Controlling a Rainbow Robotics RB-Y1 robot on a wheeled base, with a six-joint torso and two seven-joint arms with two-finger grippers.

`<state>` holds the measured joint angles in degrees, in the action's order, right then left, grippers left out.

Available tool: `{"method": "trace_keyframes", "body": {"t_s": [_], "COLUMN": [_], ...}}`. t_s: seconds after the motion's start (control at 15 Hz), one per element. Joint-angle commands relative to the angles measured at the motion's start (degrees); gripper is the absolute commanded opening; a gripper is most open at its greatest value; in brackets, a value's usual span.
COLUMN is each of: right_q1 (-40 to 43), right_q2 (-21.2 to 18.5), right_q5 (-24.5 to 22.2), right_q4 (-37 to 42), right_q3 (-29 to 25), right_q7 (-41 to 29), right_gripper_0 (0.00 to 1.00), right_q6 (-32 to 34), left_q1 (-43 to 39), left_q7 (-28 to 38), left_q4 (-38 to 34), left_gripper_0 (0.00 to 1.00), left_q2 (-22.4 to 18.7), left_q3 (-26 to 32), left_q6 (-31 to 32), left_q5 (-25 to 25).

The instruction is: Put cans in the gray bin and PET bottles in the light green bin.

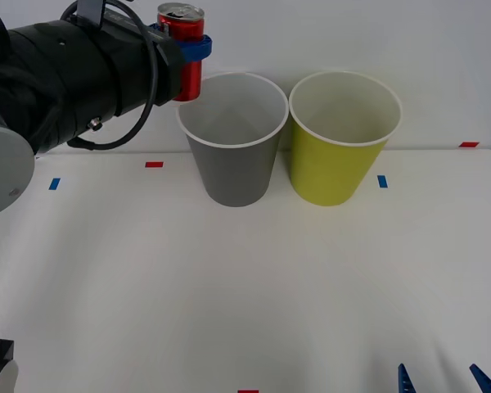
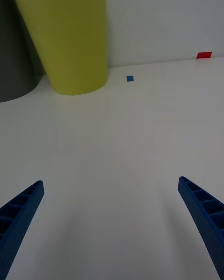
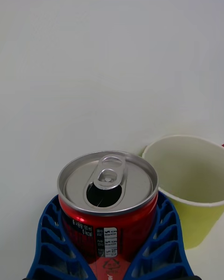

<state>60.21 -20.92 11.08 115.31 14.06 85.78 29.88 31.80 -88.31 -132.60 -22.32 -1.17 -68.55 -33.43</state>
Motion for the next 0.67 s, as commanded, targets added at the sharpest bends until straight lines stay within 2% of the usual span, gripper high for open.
{"method": "trace_keyframes", "body": {"t_s": [0.07, 0.27, 0.53, 0.67], "right_q1": [0.0, 0.0, 0.0, 0.0], "right_q2": [0.0, 0.0, 0.0, 0.0], "right_q5": [0.0, 0.0, 0.0, 0.0], "right_q4": [0.0, 0.0, 0.0, 0.0], "right_q3": [0.0, 0.0, 0.0, 0.0], "right_q7": [0.0, 0.0, 0.0, 0.0], "right_gripper_0": [1.0, 1.0, 1.0, 1.0], "right_q6": [0.0, 0.0, 0.0, 0.0], "left_q1": [4.32, 6.61, 6.96, 7.66], "left_q7": [0.24, 0.07, 0.33, 0.24], "left_q4": [8.24, 15.18, 23.35, 26.17], "left_gripper_0": [0.0, 0.0, 0.0, 0.0], "left_q2": [2.72, 3.77, 5.35, 6.23], "left_q3": [-3.13, -5.68, -11.31, -12.01], "left_q6": [4.83, 10.63, 22.67, 24.69], "left_q5": [3.55, 3.81, 6.89, 6.36]}}
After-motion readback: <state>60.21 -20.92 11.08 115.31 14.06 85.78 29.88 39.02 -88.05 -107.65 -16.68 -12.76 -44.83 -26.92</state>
